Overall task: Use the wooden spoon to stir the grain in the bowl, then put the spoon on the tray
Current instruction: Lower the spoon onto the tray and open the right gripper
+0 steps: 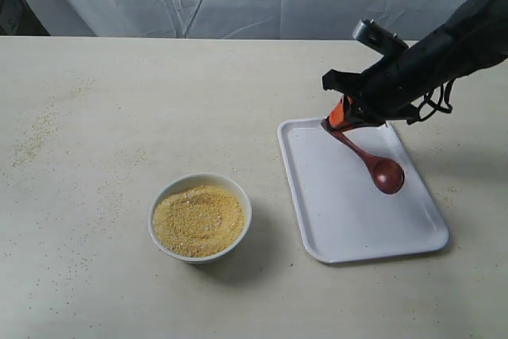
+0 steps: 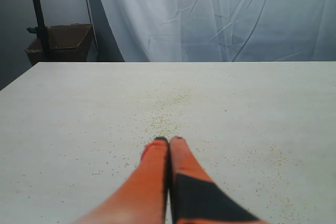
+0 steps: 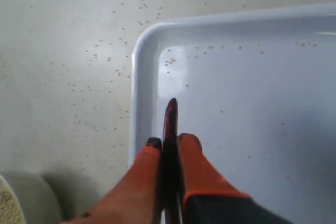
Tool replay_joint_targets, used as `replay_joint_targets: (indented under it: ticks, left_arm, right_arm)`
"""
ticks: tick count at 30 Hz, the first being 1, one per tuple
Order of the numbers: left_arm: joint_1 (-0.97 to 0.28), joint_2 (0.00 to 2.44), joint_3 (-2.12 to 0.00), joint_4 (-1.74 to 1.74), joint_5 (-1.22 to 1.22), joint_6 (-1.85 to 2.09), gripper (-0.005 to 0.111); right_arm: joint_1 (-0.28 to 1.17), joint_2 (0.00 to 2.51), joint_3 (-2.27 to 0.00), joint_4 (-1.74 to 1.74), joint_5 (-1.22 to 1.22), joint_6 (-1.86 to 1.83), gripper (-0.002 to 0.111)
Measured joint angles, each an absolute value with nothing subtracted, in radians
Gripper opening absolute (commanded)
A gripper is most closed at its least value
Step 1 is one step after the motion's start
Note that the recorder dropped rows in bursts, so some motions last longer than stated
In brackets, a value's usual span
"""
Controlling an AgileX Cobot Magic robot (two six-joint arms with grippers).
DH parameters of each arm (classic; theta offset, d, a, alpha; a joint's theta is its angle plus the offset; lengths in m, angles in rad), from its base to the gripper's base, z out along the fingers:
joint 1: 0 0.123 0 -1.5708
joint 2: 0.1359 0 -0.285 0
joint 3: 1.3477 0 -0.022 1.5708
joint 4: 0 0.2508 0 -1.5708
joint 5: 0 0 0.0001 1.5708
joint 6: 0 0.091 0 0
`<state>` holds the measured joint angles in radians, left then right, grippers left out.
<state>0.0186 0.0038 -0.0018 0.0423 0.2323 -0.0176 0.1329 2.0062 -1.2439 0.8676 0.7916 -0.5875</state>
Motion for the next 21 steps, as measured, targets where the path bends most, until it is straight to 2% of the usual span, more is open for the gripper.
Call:
replay_joint_targets:
  ticks: [3, 5, 10, 12, 21]
  left_arm:
    - [0.019, 0.004, -0.002, 0.042, 0.232, -0.018, 0.000]
    - [0.019, 0.004, -0.002, 0.042, 0.232, -0.018, 0.000]
    - [0.019, 0.004, -0.002, 0.042, 0.232, -0.018, 0.000]
    - [0.019, 0.004, -0.002, 0.042, 0.232, -0.018, 0.000]
    - [0.019, 0.004, -0.002, 0.042, 0.232, -0.018, 0.000]
  right_arm:
    - [0.133, 2.041, -1.224, 0.885, 0.749, -0.592, 0.002]
    - [0.133, 2.051, -1.221, 0.894, 0.733, -0.595, 0.011]
    - [0.133, 2.060, -1.219, 0.888, 0.713, -0.600, 0.046]
    - [0.133, 2.062, -1.219, 0.859, 0.703, -0.602, 0.053]
    - [0.133, 1.988, -1.219, 0.669, 0.679, -0.572, 0.054]
